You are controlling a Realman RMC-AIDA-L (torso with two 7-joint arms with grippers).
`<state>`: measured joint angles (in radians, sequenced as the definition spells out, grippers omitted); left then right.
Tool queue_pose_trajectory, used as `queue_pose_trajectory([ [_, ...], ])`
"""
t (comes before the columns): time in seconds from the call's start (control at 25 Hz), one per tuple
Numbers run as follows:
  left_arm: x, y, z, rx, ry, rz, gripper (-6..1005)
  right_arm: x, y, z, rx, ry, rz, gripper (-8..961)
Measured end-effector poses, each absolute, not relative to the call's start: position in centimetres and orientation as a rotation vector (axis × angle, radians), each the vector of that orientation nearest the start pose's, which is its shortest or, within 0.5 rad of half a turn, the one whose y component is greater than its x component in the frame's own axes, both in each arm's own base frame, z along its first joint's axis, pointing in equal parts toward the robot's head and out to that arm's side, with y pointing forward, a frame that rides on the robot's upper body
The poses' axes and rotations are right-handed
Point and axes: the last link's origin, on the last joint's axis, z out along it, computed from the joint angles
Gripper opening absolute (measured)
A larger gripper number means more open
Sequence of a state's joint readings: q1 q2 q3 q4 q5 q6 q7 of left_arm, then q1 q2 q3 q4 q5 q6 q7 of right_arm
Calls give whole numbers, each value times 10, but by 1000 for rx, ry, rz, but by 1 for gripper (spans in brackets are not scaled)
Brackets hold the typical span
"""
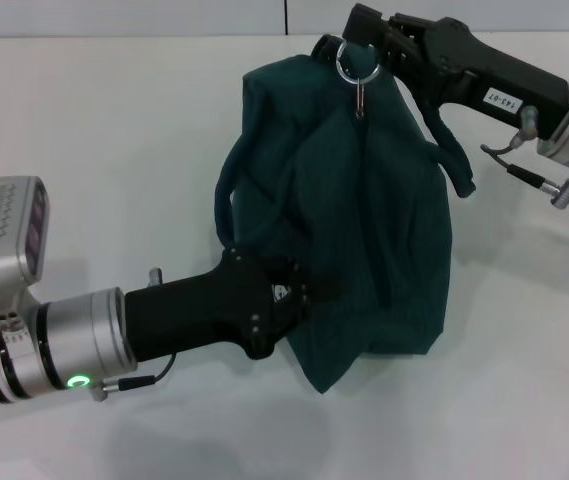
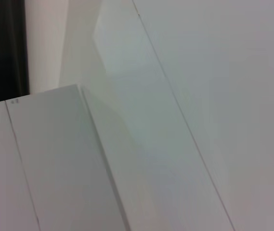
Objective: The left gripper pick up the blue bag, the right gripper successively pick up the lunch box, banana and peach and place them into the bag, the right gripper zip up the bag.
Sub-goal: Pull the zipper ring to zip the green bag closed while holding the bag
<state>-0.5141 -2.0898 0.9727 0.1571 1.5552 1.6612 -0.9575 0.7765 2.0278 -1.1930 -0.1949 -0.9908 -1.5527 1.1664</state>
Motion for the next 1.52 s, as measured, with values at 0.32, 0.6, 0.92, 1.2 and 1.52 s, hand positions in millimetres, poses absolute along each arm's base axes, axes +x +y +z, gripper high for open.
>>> queue_pose_trajectory([
  [0.32, -245, 252, -69, -2780, -560, -1236, 68, 165, 371, -17, -2465, 548, 1471, 11],
  [0.6, -247, 244, -72, -2843, -550, -1210, 67, 166, 373, -16, -2457, 548, 1455, 1],
  [0.92, -253, 236, -68, -2853, -534, -1205, 67, 173, 373, -17, -2445, 574, 1427, 10],
  [1.2, -255, 234, -67, -2846, -540, -1198, 66, 179, 365, 2, -2429, 594, 1493, 23],
  [1.52, -256, 236, -65, -2860, -509, -1179, 66, 161, 375, 47, -2664, 755, 1383, 37],
])
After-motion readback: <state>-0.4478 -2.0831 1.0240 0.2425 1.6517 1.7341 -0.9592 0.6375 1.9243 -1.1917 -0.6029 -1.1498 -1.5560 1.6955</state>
